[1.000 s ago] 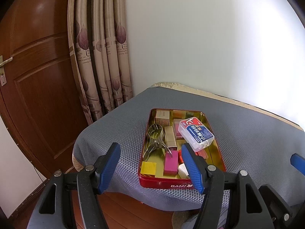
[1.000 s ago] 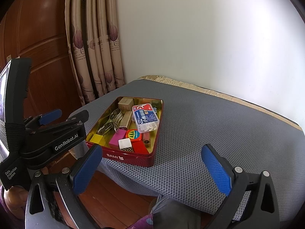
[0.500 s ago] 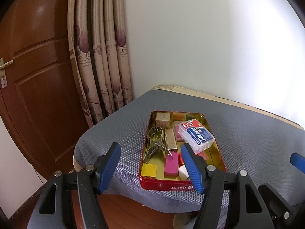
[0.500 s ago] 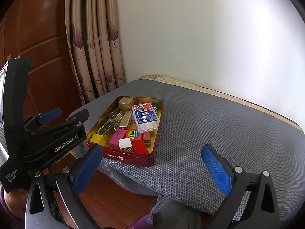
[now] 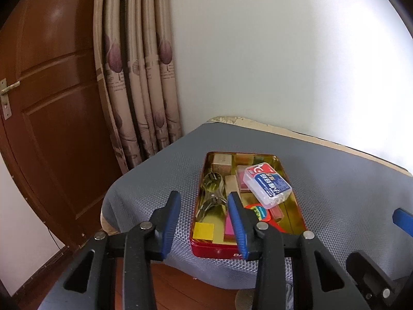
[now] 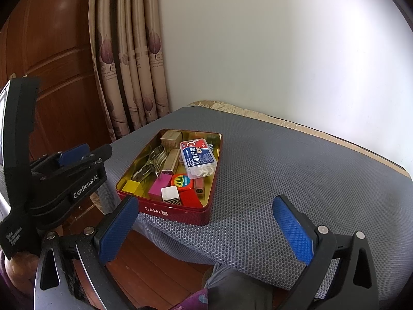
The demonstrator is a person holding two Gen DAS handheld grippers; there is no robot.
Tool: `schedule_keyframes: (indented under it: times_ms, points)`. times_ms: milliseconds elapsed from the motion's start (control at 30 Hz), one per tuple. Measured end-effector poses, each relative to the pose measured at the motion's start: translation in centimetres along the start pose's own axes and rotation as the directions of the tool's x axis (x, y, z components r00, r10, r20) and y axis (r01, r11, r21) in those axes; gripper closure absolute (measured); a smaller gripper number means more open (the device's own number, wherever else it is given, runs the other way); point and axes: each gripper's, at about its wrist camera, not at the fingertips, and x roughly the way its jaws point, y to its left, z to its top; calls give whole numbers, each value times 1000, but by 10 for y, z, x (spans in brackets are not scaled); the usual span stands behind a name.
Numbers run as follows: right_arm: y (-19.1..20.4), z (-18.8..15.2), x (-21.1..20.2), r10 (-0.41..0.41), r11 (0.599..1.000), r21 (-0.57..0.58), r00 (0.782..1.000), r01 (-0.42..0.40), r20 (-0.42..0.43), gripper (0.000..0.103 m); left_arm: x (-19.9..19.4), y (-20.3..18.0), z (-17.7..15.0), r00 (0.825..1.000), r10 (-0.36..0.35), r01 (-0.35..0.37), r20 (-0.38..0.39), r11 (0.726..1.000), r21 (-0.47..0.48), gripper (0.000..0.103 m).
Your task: Organize rigid objects
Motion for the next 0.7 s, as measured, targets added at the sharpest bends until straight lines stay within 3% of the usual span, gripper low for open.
schedule_keyframes:
  times_ms: [200, 267, 367, 700]
  points:
    - [2, 0, -1, 0, 1000, 1, 1000, 0, -1, 0, -1, 0, 1, 1000, 5, -5, 8, 1000, 5, 62]
    - [0, 1, 0, -1, 1000, 0, 1000, 1, 0, 0, -1, 0, 1, 1000, 8, -8, 4, 1000, 3, 54]
    - [0, 2, 1, -1, 1000, 0, 1000, 1, -1, 0, -2, 1, 2, 999, 30, -30, 12, 1000, -2, 50]
    - [1, 3, 3, 1, 1000, -6, 1000, -1, -12, 0, 0, 6, 1, 1000, 2, -2, -9, 1000, -22, 43]
